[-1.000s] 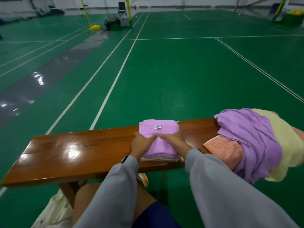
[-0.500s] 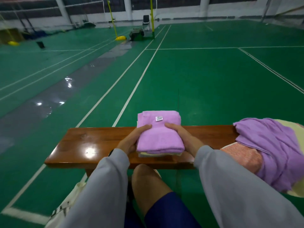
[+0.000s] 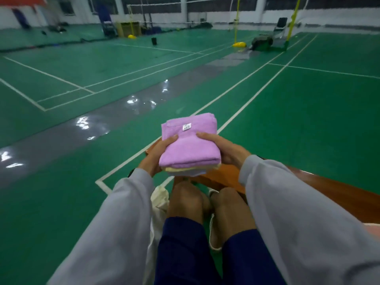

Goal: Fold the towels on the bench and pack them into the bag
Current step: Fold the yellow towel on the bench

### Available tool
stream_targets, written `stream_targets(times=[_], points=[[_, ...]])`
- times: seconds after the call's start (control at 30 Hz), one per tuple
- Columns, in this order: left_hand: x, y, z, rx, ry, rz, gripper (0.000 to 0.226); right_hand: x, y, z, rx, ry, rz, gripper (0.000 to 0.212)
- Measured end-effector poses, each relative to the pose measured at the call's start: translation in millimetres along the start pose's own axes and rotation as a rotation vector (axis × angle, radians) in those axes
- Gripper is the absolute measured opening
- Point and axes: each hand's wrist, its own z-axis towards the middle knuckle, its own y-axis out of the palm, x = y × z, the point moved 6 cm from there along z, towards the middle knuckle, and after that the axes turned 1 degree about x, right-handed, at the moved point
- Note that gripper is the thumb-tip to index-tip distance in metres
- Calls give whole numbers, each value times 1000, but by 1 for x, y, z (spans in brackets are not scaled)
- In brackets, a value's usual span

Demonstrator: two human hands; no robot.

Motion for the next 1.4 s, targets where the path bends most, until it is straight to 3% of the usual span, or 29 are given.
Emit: stream_targets(times=[0.1,0.23,0.3,0.47,0.6,0.7,0.83,1.03,1.2,1.33,1.4], points=[[-4,-54,-13,90,6,-37,47,11,41,31,-69,55,-96,77],[-9,-114,-30,191,26,-25,34,31,87,65,-75,11,-87,52],[-15,-143,-37,240,20,28,39,46,105,82,-88,31,-93,44],[-57,-230,-47,503,-42,205,67,81,150,122,-83,25,-285,52],[-121,-283,-52,527,-162,244,75,127,177,148,-176,81,-367,47],[-165,-300,-64,520,-233,222,63,165,186,163,-179,162,-405,53],[-221,-321,-70,567,-308,142,54,215,195,182,-208,216,-431,37],[-291,-325,-69,587,-381,24,39,279,187,213,-198,315,-558,30],[-329,-305,-62,495,-400,-100,37,317,165,222,-187,444,-630,45],[-378,-306,-71,559,-598,-228,49,330,156,225,-240,548,-741,48],[-399,-313,-73,585,-687,-154,58,337,148,226,-266,616,-766,48]])
